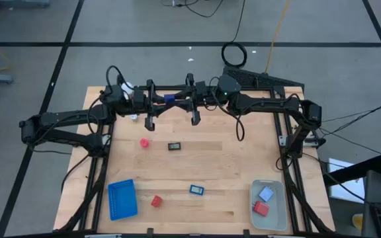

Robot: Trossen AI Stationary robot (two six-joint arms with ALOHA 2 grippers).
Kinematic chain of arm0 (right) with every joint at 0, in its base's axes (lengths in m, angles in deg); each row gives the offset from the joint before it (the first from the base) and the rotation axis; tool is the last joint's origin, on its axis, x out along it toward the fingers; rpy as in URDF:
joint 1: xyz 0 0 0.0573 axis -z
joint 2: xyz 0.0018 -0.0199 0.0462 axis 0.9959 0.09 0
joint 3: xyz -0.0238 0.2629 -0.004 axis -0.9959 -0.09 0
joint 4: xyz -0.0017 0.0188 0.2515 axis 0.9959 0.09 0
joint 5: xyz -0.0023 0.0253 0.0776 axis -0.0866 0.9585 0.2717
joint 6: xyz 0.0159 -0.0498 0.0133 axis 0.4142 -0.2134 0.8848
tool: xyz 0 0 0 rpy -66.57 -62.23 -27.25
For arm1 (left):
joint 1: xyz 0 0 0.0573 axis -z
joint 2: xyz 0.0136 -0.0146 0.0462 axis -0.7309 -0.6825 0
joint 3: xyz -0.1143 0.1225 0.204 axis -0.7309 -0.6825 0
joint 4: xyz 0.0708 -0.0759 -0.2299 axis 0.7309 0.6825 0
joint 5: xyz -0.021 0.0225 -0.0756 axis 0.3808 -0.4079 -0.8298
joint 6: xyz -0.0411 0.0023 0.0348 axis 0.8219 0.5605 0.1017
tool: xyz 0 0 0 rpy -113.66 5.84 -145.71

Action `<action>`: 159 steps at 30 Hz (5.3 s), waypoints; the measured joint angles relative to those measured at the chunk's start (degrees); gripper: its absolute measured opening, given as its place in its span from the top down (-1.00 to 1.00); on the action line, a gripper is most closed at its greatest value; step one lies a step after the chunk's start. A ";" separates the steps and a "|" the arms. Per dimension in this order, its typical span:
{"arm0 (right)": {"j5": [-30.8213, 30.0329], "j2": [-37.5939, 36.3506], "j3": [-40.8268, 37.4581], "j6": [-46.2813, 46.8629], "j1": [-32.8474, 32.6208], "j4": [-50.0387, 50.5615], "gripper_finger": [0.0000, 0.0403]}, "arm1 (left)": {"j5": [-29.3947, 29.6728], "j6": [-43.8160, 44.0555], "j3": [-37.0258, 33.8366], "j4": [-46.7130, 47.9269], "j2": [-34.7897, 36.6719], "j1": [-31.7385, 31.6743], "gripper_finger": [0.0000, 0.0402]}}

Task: Pick & Place Office items
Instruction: Put the purple digital timer into the blue bin, then put the pink charger adapter into the gray bin

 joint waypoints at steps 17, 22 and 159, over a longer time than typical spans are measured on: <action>-0.13 0.00 -0.07 1.19 0.02 -1.65 0.46 | 1.53 0.46 0.00 1.53 0.00 0.01 0.73; 0.02 0.00 -0.09 1.34 0.02 -3.37 0.30 | 1.51 0.26 0.02 1.45 0.04 -0.06 0.73; -40.70 -29.16 -54.71 5.41 -29.99 -22.51 0.15 | 17.45 81.27 -0.02 79.58 -7.89 73.68 0.23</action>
